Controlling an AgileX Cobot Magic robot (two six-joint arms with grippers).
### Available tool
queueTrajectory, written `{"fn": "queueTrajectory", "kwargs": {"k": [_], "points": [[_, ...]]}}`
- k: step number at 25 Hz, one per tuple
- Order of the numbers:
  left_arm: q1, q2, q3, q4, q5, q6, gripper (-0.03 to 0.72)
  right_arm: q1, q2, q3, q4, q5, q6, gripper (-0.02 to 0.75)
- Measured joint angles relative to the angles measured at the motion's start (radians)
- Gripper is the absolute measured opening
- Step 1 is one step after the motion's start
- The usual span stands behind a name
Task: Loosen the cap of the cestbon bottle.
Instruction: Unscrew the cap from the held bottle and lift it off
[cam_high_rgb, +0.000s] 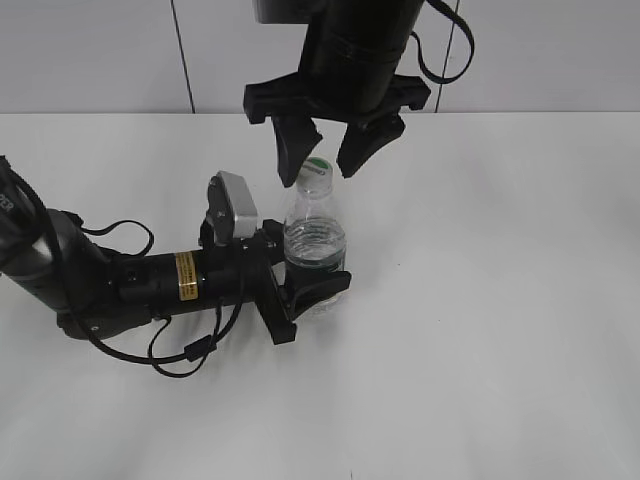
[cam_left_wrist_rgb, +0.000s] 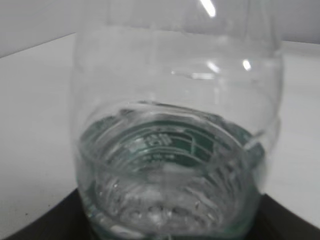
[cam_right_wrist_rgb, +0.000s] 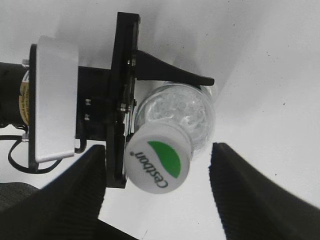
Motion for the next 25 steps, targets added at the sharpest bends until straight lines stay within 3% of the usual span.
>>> {"fn": "queueTrajectory", "kwargs": {"k": [25], "points": [[0.000,0.000,0.000,0.000,0.000,0.000,0.410,0.002,0.023,-0.042,-0.002,0.000,-0.028,0.492]]}}
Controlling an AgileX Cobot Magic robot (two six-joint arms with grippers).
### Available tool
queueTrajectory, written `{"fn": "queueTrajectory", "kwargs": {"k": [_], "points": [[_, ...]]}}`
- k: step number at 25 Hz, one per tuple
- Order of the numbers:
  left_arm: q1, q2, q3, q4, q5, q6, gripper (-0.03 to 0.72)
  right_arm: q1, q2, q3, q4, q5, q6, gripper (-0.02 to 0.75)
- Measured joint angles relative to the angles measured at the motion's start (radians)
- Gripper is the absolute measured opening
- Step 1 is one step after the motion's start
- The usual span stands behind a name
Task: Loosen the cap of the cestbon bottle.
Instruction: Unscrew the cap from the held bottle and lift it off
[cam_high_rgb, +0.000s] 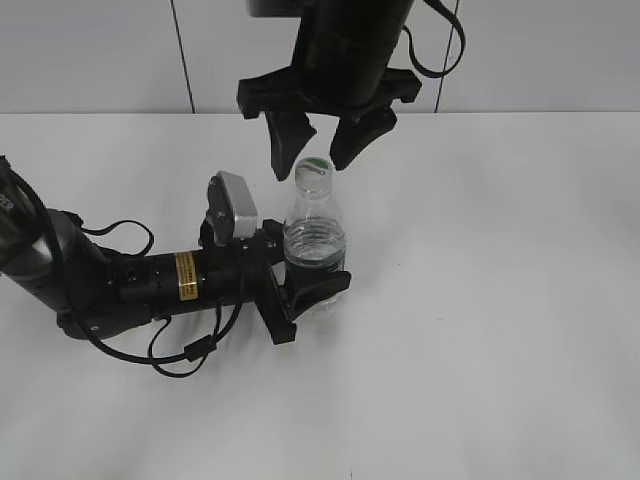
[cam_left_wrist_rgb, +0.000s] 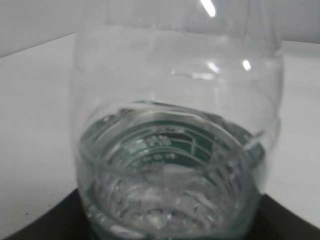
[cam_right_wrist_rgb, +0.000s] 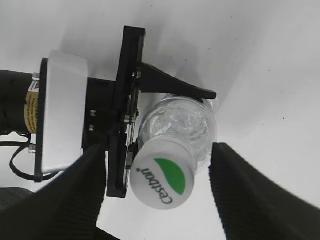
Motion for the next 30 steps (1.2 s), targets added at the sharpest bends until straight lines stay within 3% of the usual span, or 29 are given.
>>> {"fn": "queueTrajectory", "kwargs": {"k": [14,22,27,30], "points": [[0.000,0.000,0.000,0.001,0.000,0.000,0.410,0.000,-0.005,0.030,0.002,0.000,-0.007,0.483],[0.000,0.000,0.000,0.002,0.000,0.000,0.410,0.000,-0.011,0.030,0.002,0.000,-0.007,0.410],[0.000,0.000,0.000,0.002,0.000,0.000,0.410,0.000,-0.011,0.030,0.002,0.000,-0.024,0.299],[0.000,0.000,0.000,0.002,0.000,0.000,0.410,0.000,-0.011,0.030,0.002,0.000,-0.048,0.299]]}}
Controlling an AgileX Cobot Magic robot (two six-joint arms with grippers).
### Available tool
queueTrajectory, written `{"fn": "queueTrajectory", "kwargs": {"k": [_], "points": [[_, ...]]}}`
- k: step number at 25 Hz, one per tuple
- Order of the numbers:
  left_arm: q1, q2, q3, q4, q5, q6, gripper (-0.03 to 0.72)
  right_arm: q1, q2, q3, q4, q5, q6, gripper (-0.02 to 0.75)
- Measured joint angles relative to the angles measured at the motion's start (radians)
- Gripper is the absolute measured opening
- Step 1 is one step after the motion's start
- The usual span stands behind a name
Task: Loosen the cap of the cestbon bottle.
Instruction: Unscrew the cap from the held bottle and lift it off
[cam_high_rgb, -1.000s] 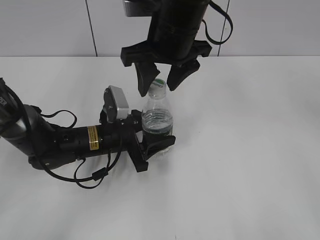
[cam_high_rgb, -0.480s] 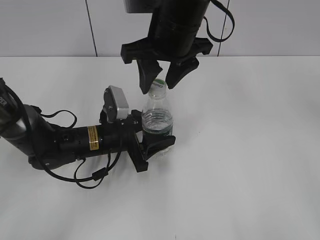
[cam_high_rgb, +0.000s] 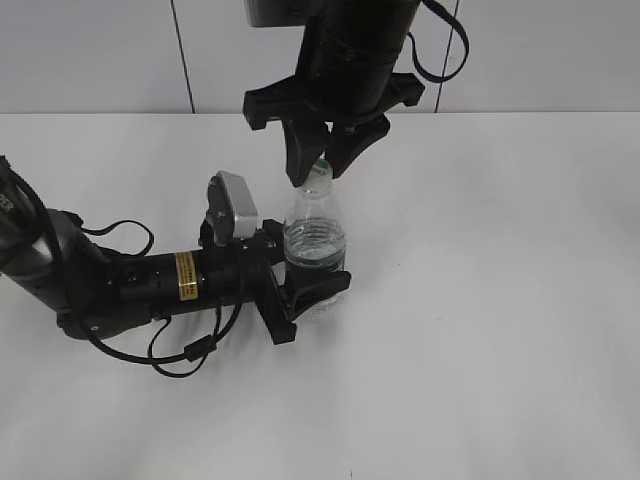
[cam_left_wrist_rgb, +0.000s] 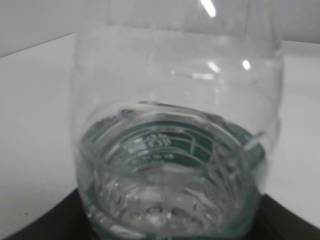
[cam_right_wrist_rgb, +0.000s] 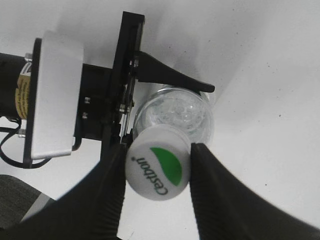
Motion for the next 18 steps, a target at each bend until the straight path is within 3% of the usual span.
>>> {"fn": "queueTrajectory", "kwargs": {"k": [5,18], "points": [[0.000,0.000,0.000,0.001,0.000,0.000,0.410,0.000,0.000,0.000,-0.001,0.000,-0.086,0.299],[0.000,0.000,0.000,0.002,0.000,0.001,0.410,0.000,-0.001,0.000,-0.013,0.000,-0.559,0.296]]}}
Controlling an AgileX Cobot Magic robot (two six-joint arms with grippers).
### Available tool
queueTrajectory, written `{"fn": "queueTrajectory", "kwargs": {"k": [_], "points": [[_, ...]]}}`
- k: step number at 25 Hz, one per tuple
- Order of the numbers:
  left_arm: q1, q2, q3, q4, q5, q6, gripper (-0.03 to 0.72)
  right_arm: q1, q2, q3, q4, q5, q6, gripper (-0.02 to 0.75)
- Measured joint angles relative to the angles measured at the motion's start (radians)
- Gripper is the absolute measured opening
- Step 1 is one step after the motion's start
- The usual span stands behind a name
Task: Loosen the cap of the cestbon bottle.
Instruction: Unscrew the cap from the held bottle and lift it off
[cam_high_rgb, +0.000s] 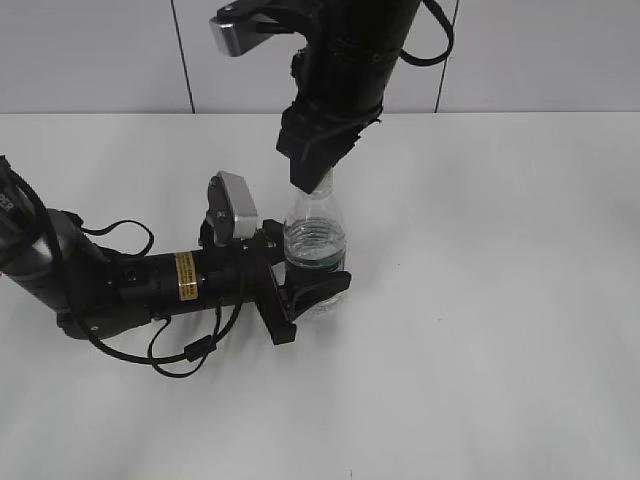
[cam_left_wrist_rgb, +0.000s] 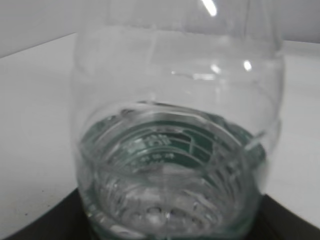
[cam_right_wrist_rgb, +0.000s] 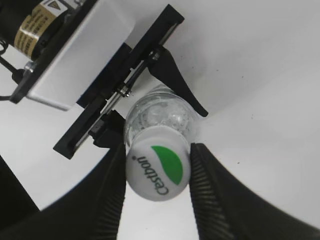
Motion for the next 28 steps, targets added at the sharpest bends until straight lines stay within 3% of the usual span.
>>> {"fn": "queueTrajectory", "kwargs": {"k": [12,28], "points": [[0.000,0.000,0.000,0.001,0.000,0.003,0.410,0.000,-0.002,0.000,0.014,0.000,-0.417,0.296],[0.000,0.000,0.000,0.002,0.000,0.003,0.410,0.000,-0.005,0.000,0.015,0.001,-0.779,0.295]]}}
